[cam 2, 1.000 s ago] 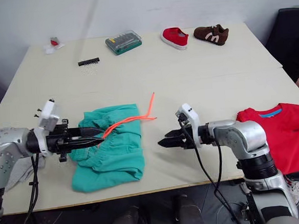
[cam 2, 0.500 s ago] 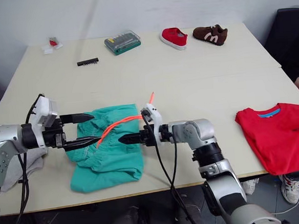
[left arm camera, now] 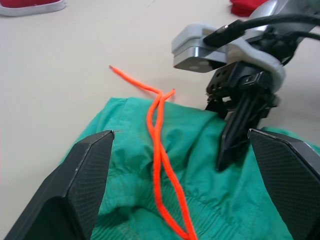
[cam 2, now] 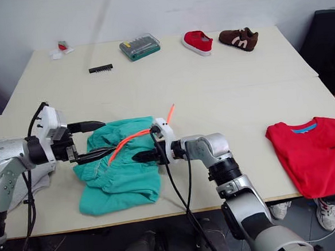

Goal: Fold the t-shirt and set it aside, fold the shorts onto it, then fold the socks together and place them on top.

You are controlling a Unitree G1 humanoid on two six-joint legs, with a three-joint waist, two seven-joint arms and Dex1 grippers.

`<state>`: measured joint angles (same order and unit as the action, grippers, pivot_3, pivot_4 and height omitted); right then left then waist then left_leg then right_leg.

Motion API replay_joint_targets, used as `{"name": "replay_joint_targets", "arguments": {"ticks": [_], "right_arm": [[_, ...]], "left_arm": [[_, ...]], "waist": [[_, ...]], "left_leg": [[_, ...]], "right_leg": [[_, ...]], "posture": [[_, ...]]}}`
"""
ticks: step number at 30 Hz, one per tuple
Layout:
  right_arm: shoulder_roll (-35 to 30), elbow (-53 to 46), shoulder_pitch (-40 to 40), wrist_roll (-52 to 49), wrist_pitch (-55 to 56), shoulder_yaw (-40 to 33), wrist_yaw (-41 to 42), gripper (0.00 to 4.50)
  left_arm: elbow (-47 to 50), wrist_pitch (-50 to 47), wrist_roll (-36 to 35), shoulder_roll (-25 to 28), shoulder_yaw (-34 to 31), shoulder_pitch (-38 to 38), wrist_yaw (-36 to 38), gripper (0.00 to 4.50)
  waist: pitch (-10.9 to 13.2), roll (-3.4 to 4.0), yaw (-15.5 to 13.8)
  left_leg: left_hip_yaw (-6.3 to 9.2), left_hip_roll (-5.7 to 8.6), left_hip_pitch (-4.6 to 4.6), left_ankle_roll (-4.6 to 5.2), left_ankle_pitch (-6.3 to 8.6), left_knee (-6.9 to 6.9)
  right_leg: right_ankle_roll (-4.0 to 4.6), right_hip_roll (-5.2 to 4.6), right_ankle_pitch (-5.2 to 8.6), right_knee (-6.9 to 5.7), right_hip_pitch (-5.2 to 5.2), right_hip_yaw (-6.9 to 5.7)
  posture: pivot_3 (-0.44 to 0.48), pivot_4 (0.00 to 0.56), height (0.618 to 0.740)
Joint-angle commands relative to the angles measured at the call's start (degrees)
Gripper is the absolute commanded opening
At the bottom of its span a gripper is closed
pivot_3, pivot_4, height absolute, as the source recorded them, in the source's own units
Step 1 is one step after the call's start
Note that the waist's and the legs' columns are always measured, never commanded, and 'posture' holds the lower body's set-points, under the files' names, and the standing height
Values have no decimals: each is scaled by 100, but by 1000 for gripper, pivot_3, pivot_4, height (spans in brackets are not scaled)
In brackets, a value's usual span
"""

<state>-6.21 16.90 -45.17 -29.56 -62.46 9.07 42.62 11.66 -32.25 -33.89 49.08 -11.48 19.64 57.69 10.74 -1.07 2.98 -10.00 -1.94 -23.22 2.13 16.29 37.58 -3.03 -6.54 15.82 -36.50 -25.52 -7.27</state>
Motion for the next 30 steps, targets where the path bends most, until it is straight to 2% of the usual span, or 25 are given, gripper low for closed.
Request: {"name": "replay_joint_targets", "arguments": {"ticks": [1, 4, 8, 11, 12, 15, 17, 20, 23, 26, 30], "right_arm": [[-266, -792, 151, -259, -321, -272, -27, 1007], [-708, -1464, 391, -463, -715, -661, -164, 46], [-1505, -2294, 672, -857, -1365, -1342, -220, 46], [-2572, -2820, 944, -1113, -1819, -1986, -83, 46], [-3164, -2945, 1116, -1143, -1910, -2169, 64, 46], [-4259, -3073, 1480, -1255, -1956, -2451, 390, 46], [-5364, -3009, 2085, -1091, -1524, -2651, 988, 46], [-6679, -2517, 2983, -616, -634, -2945, 1727, 46], [-7324, -1891, 3368, -294, -128, -3208, 2080, 46], [-7902, -814, 3768, 415, 885, -3478, 2406, 46], [-8107, 272, 3754, 915, 1911, -3361, 2474, 46]], "left_arm": [[353, -284, -557, -63, -122, 258, 130, 4500], [425, -506, -866, -175, 21, 471, 262, 4500], [486, -740, -1121, -336, 301, 763, 443, 4500], [541, -643, -1007, -518, 607, 915, 530, 4500], [533, -607, -977, -593, 679, 941, 531, 4500], [517, -570, -942, -706, 756, 958, 510, 4500], [484, -498, -876, -783, 813, 918, 485, 4500], [439, -408, -787, -853, 866, 856, 505, 4500], [378, -340, -732, -880, 901, 858, 542, 4500], [245, -265, -659, -924, 951, 967, 583, 4500], [132, -180, -578, -951, 988, 1034, 648, 4500]], "waist": [[0, 0, -4], [0, 0, -20], [0, -1, -88], [3, 3, -152], [2, 3, -160], [3, 2, -182], [4, 6, -185], [5, 5, -166], [5, 4, -123], [6, 6, -156], [6, 6, -174]], "left_leg": [[0, 1, -2, 2, -1, 0], [0, 3, -3, 4, -2, 2], [0, 5, -1, 6, -3, 3], [-1, 7, -1, 8, -4, 3], [-1, 8, -1, 9, -4, 4], [1, 10, -3, 14, -4, 3], [1, 9, -3, 16, -3, 2], [2, 10, -1, 18, -2, -4], [-5, 7, 5, 21, -4, 0], [-3, 6, 10, 19, -7, 4], [-3, 8, 7, 19, -8, 7]], "right_leg": [[-1, -1, 0, 2, 0, 0], [-1, -1, -1, 2, 1, 0], [-2, -1, -1, 9, 3, 0], [-2, -1, -1, 29, 3, -1], [-2, -1, -1, 32, 3, -2], [-4, -1, -2, 42, 7, -5], [-5, 0, -2, 47, 9, -7], [-5, 3, -2, 53, 10, -9], [-12, 8, -5, 51, 15, -3], [-12, 9, -6, 50, 19, -2], [-12, 7, -7, 51, 19, -1]], "posture": [[0, 150, 740], [0, 150, 740], [0, 150, 740], [0, 150, 740], [0, 150, 740], [0, 150, 740], [0, 150, 740], [0, 150, 740], [0, 150, 740], [0, 150, 740], [0, 150, 740]]}}
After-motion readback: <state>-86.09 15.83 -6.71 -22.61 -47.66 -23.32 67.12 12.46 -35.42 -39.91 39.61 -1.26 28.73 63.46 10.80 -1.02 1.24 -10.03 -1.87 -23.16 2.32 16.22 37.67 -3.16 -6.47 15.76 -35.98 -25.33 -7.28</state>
